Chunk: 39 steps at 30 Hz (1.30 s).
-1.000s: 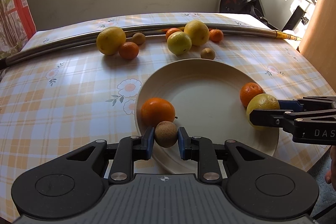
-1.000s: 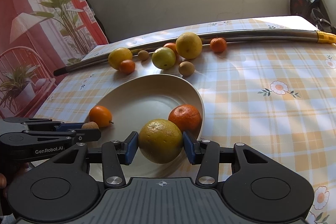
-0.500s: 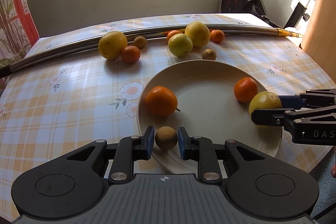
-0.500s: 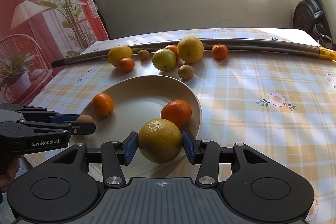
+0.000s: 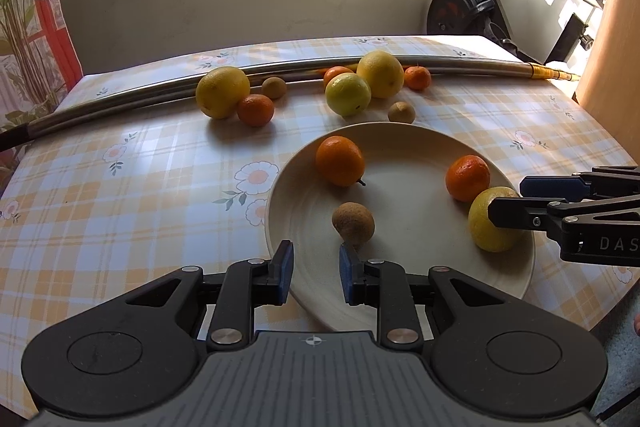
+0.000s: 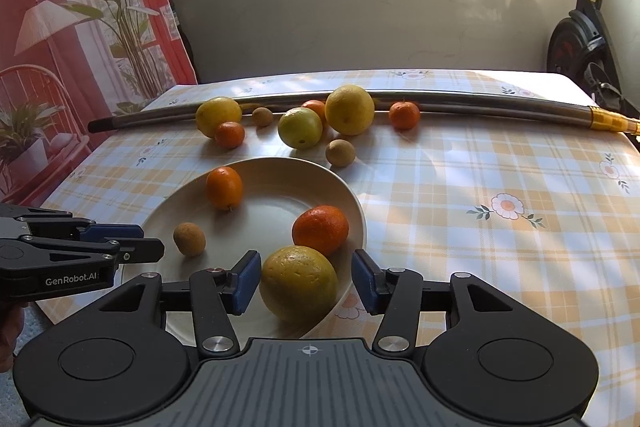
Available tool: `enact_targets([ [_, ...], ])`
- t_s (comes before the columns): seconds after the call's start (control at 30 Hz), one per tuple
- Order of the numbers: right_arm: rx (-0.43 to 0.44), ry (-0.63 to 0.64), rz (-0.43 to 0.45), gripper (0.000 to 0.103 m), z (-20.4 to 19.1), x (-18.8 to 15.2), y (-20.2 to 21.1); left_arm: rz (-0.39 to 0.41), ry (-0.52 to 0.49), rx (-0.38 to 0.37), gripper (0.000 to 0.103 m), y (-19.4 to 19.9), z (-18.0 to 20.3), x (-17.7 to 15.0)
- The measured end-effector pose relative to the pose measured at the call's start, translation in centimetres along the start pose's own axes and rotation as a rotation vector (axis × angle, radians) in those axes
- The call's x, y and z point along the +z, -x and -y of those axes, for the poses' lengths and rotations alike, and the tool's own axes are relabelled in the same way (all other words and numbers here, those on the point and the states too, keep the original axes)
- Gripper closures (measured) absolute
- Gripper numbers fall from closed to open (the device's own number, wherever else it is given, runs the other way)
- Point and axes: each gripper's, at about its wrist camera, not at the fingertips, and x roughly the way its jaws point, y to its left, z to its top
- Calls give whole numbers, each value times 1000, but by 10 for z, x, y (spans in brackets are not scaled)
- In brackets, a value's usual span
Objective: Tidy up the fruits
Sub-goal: 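Lower the kiwi and grapefruit onto the plate and open both tools, then grasp a large yellow grapefruit with the left tool while the right tool moves to the pile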
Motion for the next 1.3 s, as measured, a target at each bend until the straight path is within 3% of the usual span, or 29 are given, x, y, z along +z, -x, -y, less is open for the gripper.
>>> enact_targets([
  [0.57,-24,-13,62,56,5,6,10,27,109,7,77,9,-22,7],
  [0.93,-57,-43,115,56,21,20,21,86,276,28,77,28,-84,33],
  [1.3,-85,-45,186,56,46,59,28,181,219,66,76,48,-105,85],
])
